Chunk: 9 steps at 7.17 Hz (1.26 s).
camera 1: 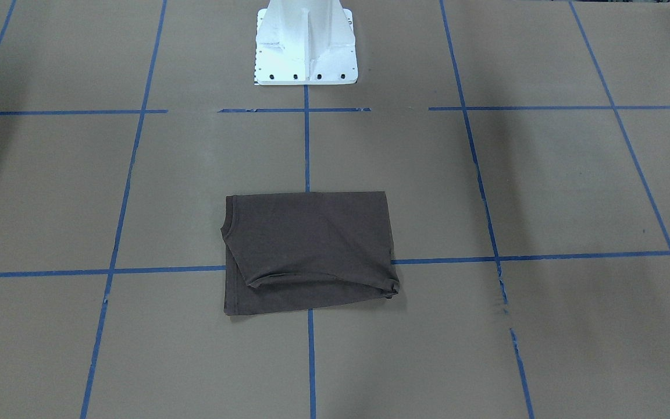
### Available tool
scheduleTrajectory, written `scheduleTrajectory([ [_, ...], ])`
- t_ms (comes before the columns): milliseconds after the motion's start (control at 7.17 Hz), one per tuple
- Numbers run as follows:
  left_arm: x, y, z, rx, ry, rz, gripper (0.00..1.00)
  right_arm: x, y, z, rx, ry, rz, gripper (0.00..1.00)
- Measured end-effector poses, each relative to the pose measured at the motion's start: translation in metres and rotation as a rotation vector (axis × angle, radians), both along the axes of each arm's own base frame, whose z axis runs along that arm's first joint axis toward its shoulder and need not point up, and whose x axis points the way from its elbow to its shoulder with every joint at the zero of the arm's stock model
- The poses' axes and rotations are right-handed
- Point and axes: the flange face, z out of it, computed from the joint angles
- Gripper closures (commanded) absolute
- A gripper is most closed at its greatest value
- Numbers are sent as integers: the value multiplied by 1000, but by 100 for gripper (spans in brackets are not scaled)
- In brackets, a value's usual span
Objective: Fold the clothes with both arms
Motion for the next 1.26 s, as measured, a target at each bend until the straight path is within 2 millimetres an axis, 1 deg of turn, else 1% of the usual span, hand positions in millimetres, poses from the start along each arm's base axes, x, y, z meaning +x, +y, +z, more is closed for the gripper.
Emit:
scheduleTrajectory([
  [558,0,2,5,-11,-3,-2,0,0,4,3,-6,1,1,0],
  [976,-1,2,7,-81,3,-77,0,0,3,1,0,0,1,0],
  [1255,-1,2,7,-88,4,-86,0,0,3,0,3,-2,1,0],
])
